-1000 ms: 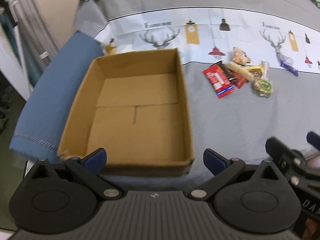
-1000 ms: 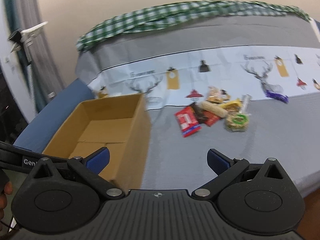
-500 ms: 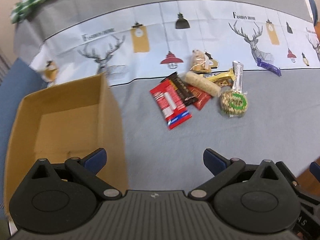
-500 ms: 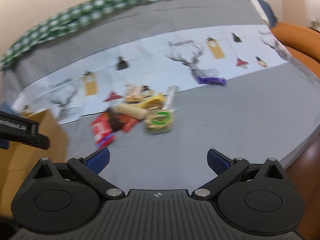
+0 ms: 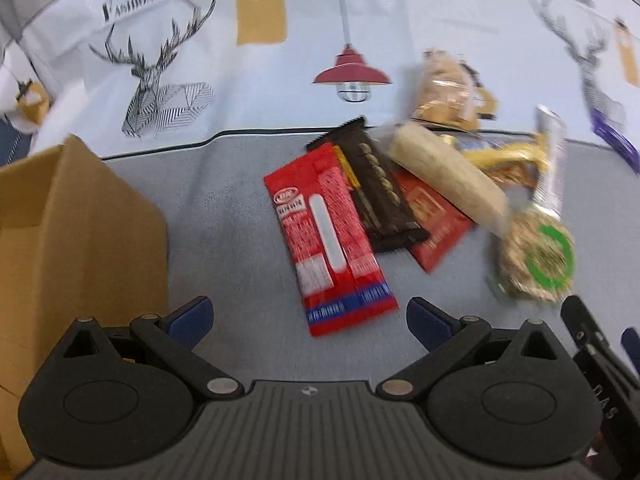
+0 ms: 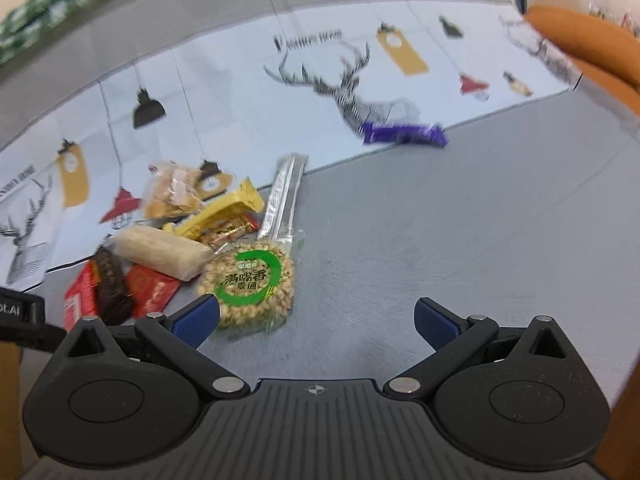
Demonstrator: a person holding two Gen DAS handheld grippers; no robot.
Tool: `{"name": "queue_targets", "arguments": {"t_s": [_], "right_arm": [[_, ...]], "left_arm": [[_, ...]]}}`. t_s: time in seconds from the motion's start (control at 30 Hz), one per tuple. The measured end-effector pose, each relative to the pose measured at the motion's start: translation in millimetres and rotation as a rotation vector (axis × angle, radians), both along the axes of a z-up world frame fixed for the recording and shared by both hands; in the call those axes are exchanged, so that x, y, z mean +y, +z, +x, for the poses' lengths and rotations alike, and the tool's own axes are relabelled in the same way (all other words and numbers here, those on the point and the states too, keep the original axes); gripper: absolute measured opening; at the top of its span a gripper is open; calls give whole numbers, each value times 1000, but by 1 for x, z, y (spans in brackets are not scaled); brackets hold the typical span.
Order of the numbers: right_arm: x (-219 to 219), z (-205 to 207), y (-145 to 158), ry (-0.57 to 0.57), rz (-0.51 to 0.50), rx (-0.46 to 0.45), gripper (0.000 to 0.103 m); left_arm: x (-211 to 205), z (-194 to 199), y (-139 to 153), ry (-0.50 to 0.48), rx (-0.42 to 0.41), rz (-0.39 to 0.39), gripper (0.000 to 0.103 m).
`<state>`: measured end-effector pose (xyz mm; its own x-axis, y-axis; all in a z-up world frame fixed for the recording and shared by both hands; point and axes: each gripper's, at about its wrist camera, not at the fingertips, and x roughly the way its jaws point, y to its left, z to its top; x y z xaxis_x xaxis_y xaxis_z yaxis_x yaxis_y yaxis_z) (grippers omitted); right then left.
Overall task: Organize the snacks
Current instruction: 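Grasp the red spicy-strip packet with the left tool while the right tool grasps the round grain cake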
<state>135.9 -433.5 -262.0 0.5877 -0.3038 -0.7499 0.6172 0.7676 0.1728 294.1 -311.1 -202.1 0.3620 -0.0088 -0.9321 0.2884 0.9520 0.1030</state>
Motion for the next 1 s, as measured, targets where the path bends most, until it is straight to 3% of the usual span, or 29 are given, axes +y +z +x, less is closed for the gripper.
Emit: {"name": "queue_targets", "arguments": {"t_s": [0.13, 0.2, 0.3, 0.37, 0.5, 0.77, 1.0], "right_arm": [[6, 38, -32, 75, -11, 29, 102], [12, 56, -48, 135, -33, 60, 102], [17, 72, -58, 177, -28, 27, 102], [23, 79, -60, 209, -80, 77, 102], [25, 80, -58, 237, -69, 50, 102], [27, 85, -62, 219, -109, 56, 102], [18, 82, -64, 130, -145, 80, 102]], "left_arm": [[-1, 28, -17, 33, 0, 11, 103], [-1, 43, -30, 17, 40, 4, 103], [11, 64, -55, 50, 134, 6, 103], [28, 69, -56, 109, 127, -72, 103], [30, 75, -57, 94, 120, -67, 103], [29, 78, -53, 90, 108, -66, 103], [29, 71, -59, 92, 86, -62, 103]]}}
